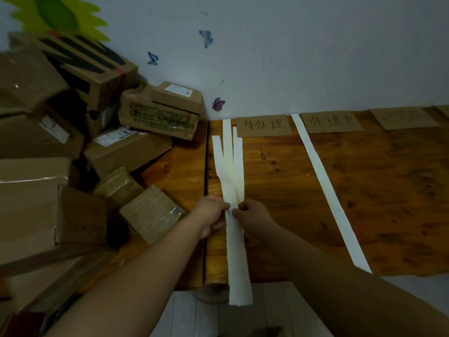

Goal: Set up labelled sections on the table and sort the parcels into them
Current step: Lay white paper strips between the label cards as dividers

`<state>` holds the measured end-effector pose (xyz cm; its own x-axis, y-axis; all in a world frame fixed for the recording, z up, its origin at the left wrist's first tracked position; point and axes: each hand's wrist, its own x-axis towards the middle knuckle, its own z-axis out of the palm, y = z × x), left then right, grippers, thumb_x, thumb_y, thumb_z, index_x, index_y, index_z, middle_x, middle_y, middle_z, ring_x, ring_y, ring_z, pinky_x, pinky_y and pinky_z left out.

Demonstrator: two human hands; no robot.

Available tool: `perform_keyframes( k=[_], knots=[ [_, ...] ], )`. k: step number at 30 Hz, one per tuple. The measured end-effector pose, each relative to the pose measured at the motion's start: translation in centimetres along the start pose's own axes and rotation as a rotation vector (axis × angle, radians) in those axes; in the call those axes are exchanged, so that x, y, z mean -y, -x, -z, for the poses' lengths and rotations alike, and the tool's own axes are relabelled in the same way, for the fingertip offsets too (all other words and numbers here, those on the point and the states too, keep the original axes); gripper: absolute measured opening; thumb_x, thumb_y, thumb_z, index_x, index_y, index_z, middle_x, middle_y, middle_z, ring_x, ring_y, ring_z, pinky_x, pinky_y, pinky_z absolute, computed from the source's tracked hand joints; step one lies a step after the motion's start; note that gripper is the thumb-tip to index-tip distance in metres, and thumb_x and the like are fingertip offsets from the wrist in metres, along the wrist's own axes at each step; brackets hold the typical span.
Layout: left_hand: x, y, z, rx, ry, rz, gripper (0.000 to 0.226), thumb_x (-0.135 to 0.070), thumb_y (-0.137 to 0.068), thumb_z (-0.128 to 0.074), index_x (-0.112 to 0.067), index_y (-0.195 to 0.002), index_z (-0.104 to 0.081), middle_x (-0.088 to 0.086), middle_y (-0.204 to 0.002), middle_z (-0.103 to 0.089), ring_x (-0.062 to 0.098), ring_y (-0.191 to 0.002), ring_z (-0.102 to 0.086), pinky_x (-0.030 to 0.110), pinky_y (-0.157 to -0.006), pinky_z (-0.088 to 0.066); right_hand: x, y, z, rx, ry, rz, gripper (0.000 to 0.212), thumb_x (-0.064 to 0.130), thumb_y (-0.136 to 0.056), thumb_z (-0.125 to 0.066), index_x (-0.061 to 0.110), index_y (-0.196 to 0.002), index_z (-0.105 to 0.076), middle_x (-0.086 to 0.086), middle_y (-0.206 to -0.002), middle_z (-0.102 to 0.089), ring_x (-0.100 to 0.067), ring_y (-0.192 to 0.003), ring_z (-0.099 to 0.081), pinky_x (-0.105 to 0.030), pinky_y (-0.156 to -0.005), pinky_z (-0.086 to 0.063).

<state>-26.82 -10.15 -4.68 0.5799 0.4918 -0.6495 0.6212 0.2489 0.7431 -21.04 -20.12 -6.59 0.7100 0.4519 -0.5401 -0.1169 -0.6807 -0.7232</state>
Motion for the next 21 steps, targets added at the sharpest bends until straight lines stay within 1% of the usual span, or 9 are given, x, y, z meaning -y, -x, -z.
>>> perform_keyframes(
  k=[2, 4, 6, 8, 10, 12, 14, 18, 21],
  knots=[
    [-0.9, 0.4, 0.2, 0.003, 0.007, -0.025, 0.009, -0.018, -0.095, -0.051, -0.012, -0.099, -0.057, 0.008, -0.094, -0.059, 0.019, -0.080, -0.058, 0.025, -0.056, -0.051, 0.5, 0.7, 0.4, 0.007, 0.041, 0.031, 0.040, 0.023, -0.095, -0.056, 0.012, -0.133, -0.050, -0.008, -0.132, -0.052, -0.025, -0.117, -0.054, -0.037, -0.090, -0.051],
    [-1.9, 0.5, 0.2, -0.029, 0.042, -0.052, 0.013, -0.019, -0.095, -0.051, -0.012, -0.104, -0.058, 0.009, -0.103, -0.060, 0.022, -0.089, -0.059, 0.027, -0.065, -0.053, 0.6, 1.9, 1.1, 0.035, 0.074, 0.064, 0.041, 0.020, -0.095, -0.056, 0.015, -0.135, -0.048, -0.007, -0.135, -0.050, -0.025, -0.118, -0.053, -0.035, -0.088, -0.051],
    [-3.1, 0.5, 0.0, -0.045, 0.115, -0.074, 0.016, -0.016, -0.096, -0.050, -0.011, -0.110, -0.057, 0.009, -0.105, -0.062, 0.023, -0.092, -0.060, 0.032, -0.072, -0.054, 0.3, 3.2, 2.0, 0.050, 0.108, 0.086, 0.042, 0.020, -0.095, -0.056, 0.016, -0.136, -0.047, -0.006, -0.135, -0.050, -0.024, -0.119, -0.052, -0.034, -0.090, -0.050],
    [-4.7, 0.5, -0.5, -0.034, 0.188, -0.096, 0.020, -0.010, -0.096, -0.049, -0.010, -0.114, -0.054, 0.010, -0.102, -0.062, 0.024, -0.091, -0.061, 0.034, -0.071, -0.055, -0.3, 4.3, 3.4, 0.050, 0.129, 0.107, 0.040, 0.020, -0.095, -0.055, 0.016, -0.134, -0.048, -0.005, -0.133, -0.052, -0.021, -0.114, -0.055, -0.033, -0.088, -0.052],
    [-6.5, 0.6, -1.4, -0.025, 0.234, -0.124, 0.023, -0.007, -0.095, -0.050, -0.011, -0.117, -0.052, 0.011, -0.105, -0.062, 0.024, -0.093, -0.061, 0.033, -0.068, -0.054, -0.9, 5.4, 5.4, 0.042, 0.141, 0.125, 0.036, 0.019, -0.096, -0.054, 0.015, -0.131, -0.051, -0.005, -0.128, -0.055, -0.014, -0.102, -0.056, -0.028, -0.082, -0.050],
    [-8.3, 0.7, -2.9, -0.002, 0.249, -0.165, 0.028, -0.004, -0.094, -0.051, -0.011, -0.121, -0.050, 0.010, -0.100, -0.061, 0.021, -0.087, -0.060, 0.033, -0.071, -0.054, -1.8, 6.2, 7.7, 0.016, 0.167, 0.130, 0.032, 0.018, -0.096, -0.054, 0.014, -0.128, -0.053, -0.005, -0.126, -0.057, -0.014, -0.100, -0.055, -0.027, -0.082, -0.048],
    [-9.9, 1.0, -4.9, 0.025, 0.207, -0.209, 0.027, -0.003, -0.094, -0.051, -0.011, -0.119, -0.050, 0.009, -0.091, -0.059, 0.019, -0.077, -0.056, 0.032, -0.069, -0.052, -3.0, 6.6, 10.2, -0.015, 0.188, 0.131, 0.030, 0.019, -0.096, -0.054, 0.013, -0.125, -0.054, -0.004, -0.123, -0.057, -0.016, -0.103, -0.056, -0.027, -0.085, -0.048],
    [-12.4, 1.7, -11.0, 0.121, 0.156, -0.246, 0.018, -0.001, -0.093, -0.050, -0.008, -0.109, -0.053, 0.011, -0.088, -0.059, 0.016, -0.066, -0.053, 0.027, -0.054, -0.050, -5.7, 7.0, 15.2, -0.089, 0.153, 0.138, 0.020, 0.024, -0.095, -0.055, 0.016, -0.114, -0.057, 0.007, -0.093, -0.054, -0.006, -0.084, -0.053, -0.020, -0.073, -0.046],
    [-13.6, 2.3, -17.3, 0.174, 0.129, -0.239, 0.018, -0.002, -0.093, -0.049, -0.009, -0.109, -0.053, 0.011, -0.092, -0.061, 0.017, -0.071, -0.056, 0.028, -0.053, -0.049, -7.7, 6.7, 19.5, -0.198, 0.065, 0.149, 0.009, 0.025, -0.096, -0.055, 0.019, -0.102, -0.055, 0.008, -0.083, -0.051, -0.003, -0.072, -0.051, -0.015, -0.061, -0.039]
  ],
)
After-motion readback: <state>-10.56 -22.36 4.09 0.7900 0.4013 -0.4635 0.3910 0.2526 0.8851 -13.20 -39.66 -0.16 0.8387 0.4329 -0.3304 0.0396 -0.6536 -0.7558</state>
